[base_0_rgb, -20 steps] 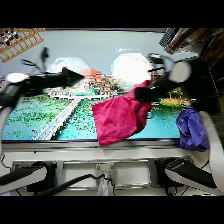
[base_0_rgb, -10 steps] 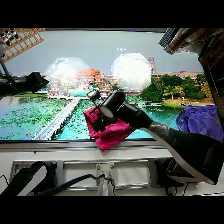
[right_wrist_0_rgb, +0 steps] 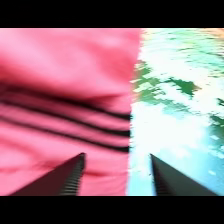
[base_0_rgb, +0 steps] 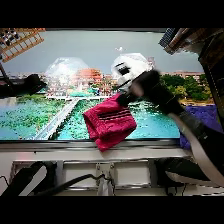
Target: Fold the clothes and pants, and hang the long-sleeved shirts on hangers.
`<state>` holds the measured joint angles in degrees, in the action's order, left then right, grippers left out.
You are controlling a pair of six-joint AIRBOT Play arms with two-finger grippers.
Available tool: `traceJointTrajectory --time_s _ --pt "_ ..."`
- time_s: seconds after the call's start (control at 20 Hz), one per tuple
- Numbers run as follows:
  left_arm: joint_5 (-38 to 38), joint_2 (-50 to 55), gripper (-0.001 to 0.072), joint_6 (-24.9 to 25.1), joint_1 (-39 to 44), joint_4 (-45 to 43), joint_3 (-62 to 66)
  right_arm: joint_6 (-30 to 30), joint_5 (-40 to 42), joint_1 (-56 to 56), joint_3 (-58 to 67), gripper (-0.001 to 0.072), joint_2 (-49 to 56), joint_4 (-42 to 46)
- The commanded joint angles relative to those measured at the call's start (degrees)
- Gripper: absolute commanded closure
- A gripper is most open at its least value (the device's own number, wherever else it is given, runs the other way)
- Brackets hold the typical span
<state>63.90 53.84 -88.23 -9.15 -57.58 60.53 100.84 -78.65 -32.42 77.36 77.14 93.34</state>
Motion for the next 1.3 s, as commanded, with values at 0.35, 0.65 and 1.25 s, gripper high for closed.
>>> traceJointTrajectory --time_s 0.35,0.65,1.25 --pt "-0.2 0.0 0.053 0.0 5.9 -0.3 0.0 -32.8 6.3 35.1 -12.3 0.0071 10.1 -48.4" --pt "-0.5 0.0 0.053 0.1 7.0 -1.0 0.0 -34.5 7.6 27.8 -12.3 0.007 17.3 -48.6" --pt "-0.7 0.0 0.053 0.2 7.0 -1.2 0.0 -31.9 9.3 20.2 -12.3 0.0678 19.5 -49.1"
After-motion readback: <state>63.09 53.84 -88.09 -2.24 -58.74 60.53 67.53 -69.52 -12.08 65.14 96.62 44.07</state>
